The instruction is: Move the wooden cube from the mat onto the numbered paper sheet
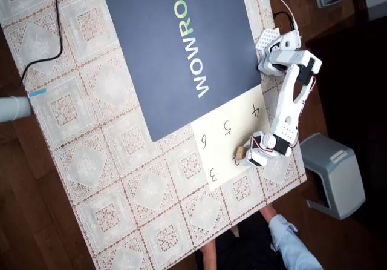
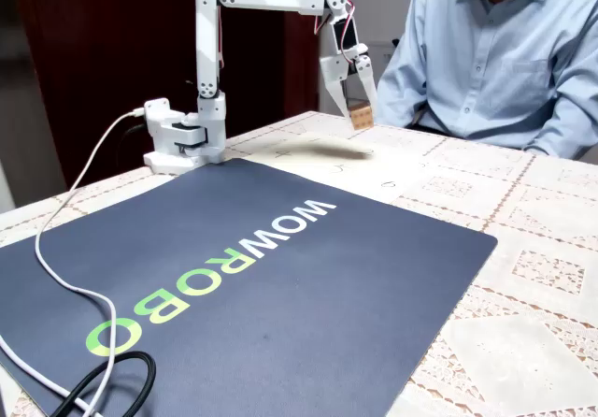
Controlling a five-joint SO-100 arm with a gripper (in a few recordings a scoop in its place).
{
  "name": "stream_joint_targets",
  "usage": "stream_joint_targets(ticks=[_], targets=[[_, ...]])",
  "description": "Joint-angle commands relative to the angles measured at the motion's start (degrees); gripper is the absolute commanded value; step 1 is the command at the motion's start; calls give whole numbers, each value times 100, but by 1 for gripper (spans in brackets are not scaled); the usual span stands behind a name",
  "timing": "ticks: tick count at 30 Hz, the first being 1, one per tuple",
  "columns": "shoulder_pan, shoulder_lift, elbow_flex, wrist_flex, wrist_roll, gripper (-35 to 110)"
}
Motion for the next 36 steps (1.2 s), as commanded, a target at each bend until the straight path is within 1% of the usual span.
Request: stream_joint_targets(ticks=[1,6,9,15,20,23,36], targets=[[-861,-70,-360,35,-158,0],[-1688,-220,-360,97,9,0],[-1907,-114,-105,26,193,0],[-1872,-9,580,-44,483,0],[-1318,-62,1125,-264,483,0],[-1160,-176,1274,-308,527,0],[-1538,-615,1178,-246,835,0]])
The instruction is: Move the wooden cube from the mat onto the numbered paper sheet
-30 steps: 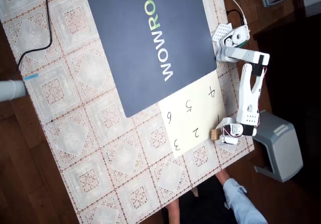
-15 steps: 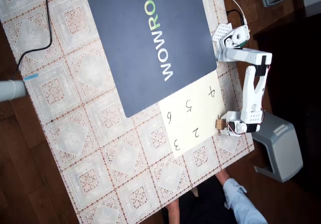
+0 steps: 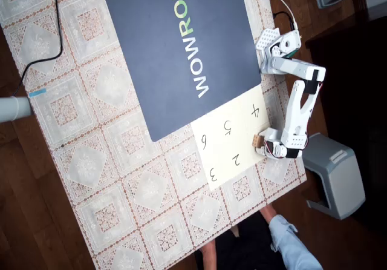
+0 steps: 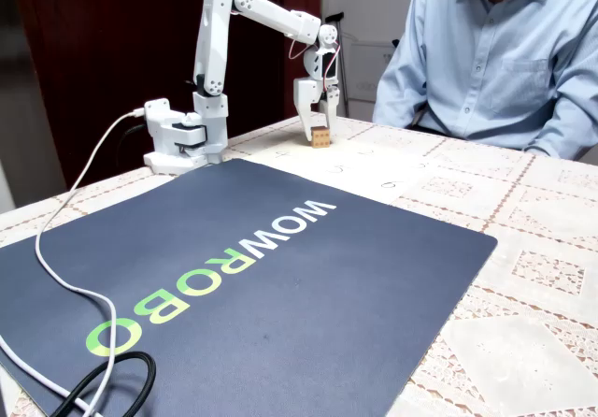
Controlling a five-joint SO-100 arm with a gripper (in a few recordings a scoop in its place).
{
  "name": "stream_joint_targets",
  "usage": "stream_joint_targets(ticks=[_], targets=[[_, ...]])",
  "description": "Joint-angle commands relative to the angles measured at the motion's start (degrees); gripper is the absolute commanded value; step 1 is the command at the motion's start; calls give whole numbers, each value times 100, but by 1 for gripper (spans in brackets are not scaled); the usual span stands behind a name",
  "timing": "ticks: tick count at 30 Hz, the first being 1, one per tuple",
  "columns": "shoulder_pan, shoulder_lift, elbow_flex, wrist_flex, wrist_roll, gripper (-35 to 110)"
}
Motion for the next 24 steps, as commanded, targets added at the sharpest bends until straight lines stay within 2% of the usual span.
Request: stream_joint_targets(ticks=[1,9,14,24], targets=[[-255,-53,-141,-9,158,0],[-536,-404,-606,229,176,0],[-387,-360,-536,352,580,17],[-308,-211,-448,299,826,37]])
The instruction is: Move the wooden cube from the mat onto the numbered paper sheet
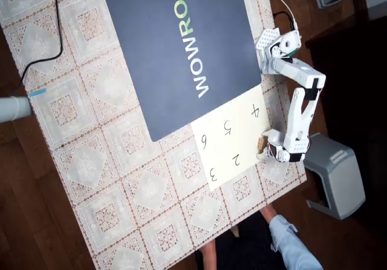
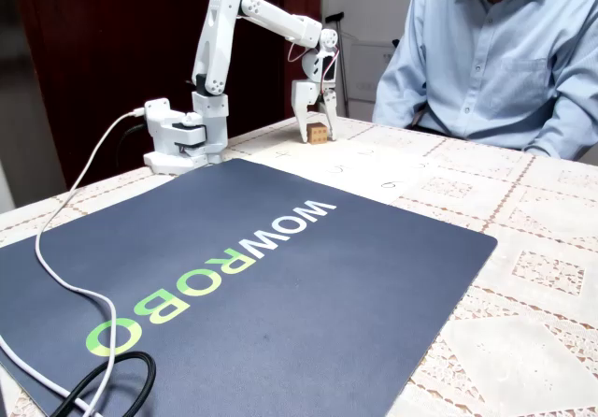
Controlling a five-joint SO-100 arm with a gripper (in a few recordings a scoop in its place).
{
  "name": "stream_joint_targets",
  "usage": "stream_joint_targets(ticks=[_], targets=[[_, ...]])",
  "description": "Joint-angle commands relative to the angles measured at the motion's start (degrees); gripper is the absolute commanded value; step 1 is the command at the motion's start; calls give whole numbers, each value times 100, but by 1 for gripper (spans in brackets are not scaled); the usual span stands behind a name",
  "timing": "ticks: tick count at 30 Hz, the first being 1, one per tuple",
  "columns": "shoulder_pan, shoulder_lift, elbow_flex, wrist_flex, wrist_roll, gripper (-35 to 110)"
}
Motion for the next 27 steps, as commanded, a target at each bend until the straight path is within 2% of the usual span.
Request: stream_joint_targets(ticks=[1,7,12,23,27], targets=[[35,281,18,18,141,38],[70,369,-149,-53,360,42],[123,1037,-334,18,123,41],[940,2593,-923,1406,-290,39],[1740,3419,-396,1617,-519,34]])
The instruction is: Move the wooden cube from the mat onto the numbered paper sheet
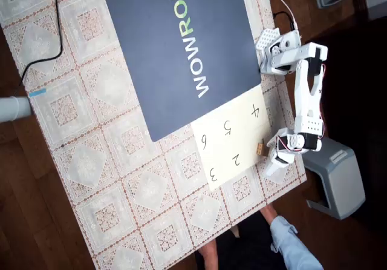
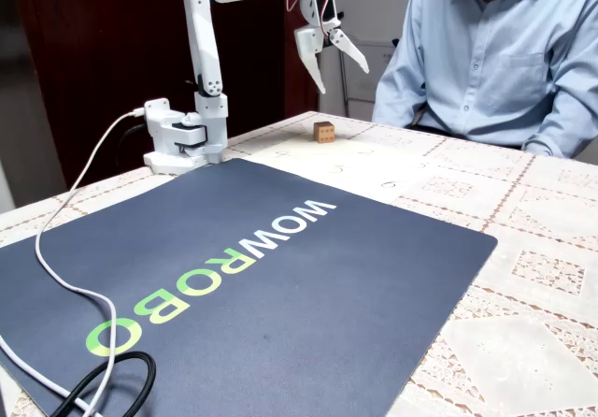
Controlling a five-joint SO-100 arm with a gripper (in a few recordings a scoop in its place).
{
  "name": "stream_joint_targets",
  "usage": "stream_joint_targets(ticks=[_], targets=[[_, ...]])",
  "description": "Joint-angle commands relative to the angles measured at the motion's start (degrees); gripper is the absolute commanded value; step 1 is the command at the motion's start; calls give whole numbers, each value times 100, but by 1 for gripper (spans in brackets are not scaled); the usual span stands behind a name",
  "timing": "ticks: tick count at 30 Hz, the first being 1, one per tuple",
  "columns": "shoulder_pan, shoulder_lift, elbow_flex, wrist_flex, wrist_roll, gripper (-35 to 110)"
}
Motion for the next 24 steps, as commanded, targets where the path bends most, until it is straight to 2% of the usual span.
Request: stream_joint_targets(ticks=[1,7,11,20,24], targets=[[773,1011,501,185,-220,32],[3278,2663,2355,-343,-1327,8],[4614,3375,3595,-589,-1749,0],[6328,6144,5977,-738,-1758,0],[6855,7664,7014,-747,-2118,0]])
